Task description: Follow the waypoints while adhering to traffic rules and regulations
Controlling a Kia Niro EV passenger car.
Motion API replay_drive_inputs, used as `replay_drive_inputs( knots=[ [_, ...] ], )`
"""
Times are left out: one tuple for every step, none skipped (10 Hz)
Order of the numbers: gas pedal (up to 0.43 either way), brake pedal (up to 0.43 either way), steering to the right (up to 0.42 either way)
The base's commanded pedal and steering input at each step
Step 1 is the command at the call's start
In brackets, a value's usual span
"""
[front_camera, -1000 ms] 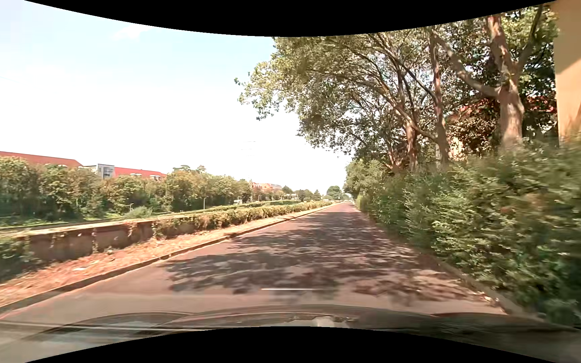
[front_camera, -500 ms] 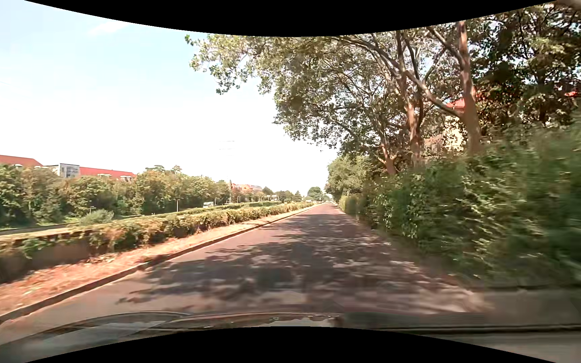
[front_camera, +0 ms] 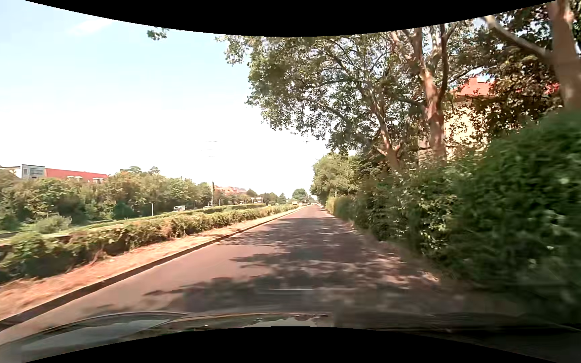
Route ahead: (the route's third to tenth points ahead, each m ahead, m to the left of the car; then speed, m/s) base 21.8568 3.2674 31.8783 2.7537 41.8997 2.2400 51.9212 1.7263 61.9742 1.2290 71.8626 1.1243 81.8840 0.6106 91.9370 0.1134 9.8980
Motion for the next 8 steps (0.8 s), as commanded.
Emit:
replay_drive_inputs(
  knots=[
    [0.189, 0.0, 0.025],
    [0.189, 0.0, 0.016],
    [0.189, 0.0, 0.007],
    [0.189, 0.0, 0.001],
    [0.177, 0.0, 0.001],
    [0.177, 0.0, 0.001],
    [0.169, 0.0, 0.001],
    [0.169, 0.0, 0.001]
  ],
)
